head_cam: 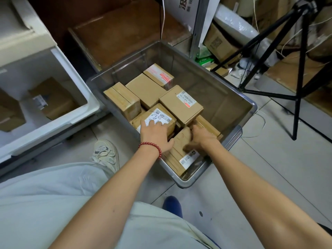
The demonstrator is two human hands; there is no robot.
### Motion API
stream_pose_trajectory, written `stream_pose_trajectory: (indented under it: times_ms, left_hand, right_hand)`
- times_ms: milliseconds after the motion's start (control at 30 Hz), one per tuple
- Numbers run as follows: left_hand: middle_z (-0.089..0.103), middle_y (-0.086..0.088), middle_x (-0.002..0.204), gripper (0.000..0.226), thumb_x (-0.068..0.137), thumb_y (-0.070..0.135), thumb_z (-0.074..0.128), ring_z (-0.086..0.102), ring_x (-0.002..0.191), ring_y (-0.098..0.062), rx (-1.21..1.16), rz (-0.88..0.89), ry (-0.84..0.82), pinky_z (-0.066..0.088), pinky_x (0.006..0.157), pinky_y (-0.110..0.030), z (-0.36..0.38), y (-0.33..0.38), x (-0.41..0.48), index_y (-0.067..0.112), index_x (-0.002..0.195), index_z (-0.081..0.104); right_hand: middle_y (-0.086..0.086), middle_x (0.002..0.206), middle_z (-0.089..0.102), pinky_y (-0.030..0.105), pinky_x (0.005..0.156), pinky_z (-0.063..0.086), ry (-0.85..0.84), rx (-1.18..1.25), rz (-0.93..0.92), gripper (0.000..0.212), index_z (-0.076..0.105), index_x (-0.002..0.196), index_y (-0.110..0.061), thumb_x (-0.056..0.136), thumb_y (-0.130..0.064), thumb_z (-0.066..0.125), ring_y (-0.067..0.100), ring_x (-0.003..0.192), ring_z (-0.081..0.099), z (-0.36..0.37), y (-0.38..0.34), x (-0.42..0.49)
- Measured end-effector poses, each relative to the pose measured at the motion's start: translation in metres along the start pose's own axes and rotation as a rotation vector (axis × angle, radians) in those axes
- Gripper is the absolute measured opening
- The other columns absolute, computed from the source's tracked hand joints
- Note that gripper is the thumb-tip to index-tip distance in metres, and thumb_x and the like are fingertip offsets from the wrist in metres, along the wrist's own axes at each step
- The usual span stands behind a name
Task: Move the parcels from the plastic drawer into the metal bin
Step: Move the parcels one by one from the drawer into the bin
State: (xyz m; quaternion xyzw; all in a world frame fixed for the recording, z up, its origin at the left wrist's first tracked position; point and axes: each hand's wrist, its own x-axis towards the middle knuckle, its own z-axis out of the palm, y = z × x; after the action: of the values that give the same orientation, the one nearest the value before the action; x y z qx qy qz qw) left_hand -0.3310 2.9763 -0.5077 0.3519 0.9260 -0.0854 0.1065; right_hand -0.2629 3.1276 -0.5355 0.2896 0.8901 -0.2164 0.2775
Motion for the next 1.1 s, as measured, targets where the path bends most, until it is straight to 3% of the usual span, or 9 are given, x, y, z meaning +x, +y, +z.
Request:
stream_pose_trajectory:
  times_ms: [67, 200, 267, 400, 567, 800, 1100]
  left_hand:
    - [0.055, 0.003, 0.130, 0.055, 0.087, 0.059, 0.040, 0.046, 0.122, -0.021, -0.044, -0.035, 0.072, 0.026, 0.102, -0.045, -0.003, -0.015, 0.000, 0.027, 0.131, 0.049]
    - [0.054, 0.005, 0.131, 0.050, 0.087, 0.054, 0.046, 0.044, 0.123, -0.020, -0.161, -0.162, 0.241, 0.027, 0.102, -0.043, -0.011, -0.053, -0.011, 0.028, 0.128, 0.051]
    - [0.051, 0.004, 0.135, 0.049, 0.087, 0.052, 0.048, 0.041, 0.126, -0.020, -0.207, -0.224, 0.329, 0.026, 0.102, -0.043, -0.014, -0.072, -0.020, 0.027, 0.129, 0.051]
    - [0.044, 0.002, 0.144, 0.055, 0.089, 0.054, 0.048, 0.035, 0.134, -0.020, -0.231, -0.372, 0.388, 0.026, 0.106, -0.045, -0.017, -0.112, -0.042, 0.026, 0.136, 0.046]
    - [0.046, 0.001, 0.143, 0.059, 0.088, 0.054, 0.049, 0.038, 0.132, -0.022, -0.278, -0.571, 0.361, 0.032, 0.103, -0.045, -0.009, -0.165, -0.081, 0.024, 0.139, 0.044]
    - [0.040, -0.001, 0.149, 0.067, 0.089, 0.055, 0.050, 0.041, 0.131, -0.029, -0.358, -0.723, 0.316, 0.038, 0.099, -0.045, -0.020, -0.249, -0.130, 0.024, 0.146, 0.033]
    - [0.037, -0.002, 0.150, 0.070, 0.089, 0.057, 0.048, 0.038, 0.134, -0.029, -0.316, -0.813, 0.224, 0.038, 0.099, -0.045, 0.003, -0.330, -0.146, 0.024, 0.148, 0.028]
  right_hand:
    - [0.004, 0.118, 0.060, 0.042, 0.088, 0.052, 0.068, 0.009, -0.031, 0.067, 0.042, 0.132, -0.020, 0.077, -0.047, 0.071, 0.024, 0.104, 0.059, -0.008, -0.003, -0.001]
    - [0.002, 0.110, 0.063, 0.032, 0.073, 0.045, 0.209, -0.123, -0.073, 0.052, 0.057, 0.113, -0.017, 0.085, -0.061, 0.055, 0.020, 0.098, 0.059, -0.030, -0.025, -0.010]
    - [0.002, 0.112, 0.063, 0.034, 0.077, 0.046, 0.325, -0.143, -0.118, 0.056, 0.057, 0.117, -0.018, 0.087, -0.064, 0.050, 0.021, 0.101, 0.059, -0.035, -0.041, -0.018]
    - [0.004, 0.137, 0.051, 0.041, 0.095, 0.044, 0.479, -0.073, -0.314, 0.062, 0.044, 0.140, -0.023, 0.090, -0.060, 0.047, 0.025, 0.124, 0.048, -0.032, -0.088, -0.032]
    - [0.001, 0.149, 0.039, 0.044, 0.111, 0.033, 0.445, -0.062, -0.593, 0.063, 0.037, 0.145, -0.025, 0.093, -0.058, 0.044, 0.025, 0.135, 0.038, -0.027, -0.154, -0.046]
    - [-0.002, 0.152, 0.035, 0.040, 0.108, 0.034, 0.434, -0.122, -0.805, 0.062, 0.037, 0.146, -0.025, 0.094, -0.059, 0.043, 0.024, 0.137, 0.037, -0.014, -0.240, -0.054]
    - [0.000, 0.156, 0.029, 0.042, 0.110, 0.036, 0.337, -0.128, -0.917, 0.062, 0.037, 0.146, -0.023, 0.094, -0.057, 0.045, 0.021, 0.142, 0.031, 0.008, -0.336, -0.028]
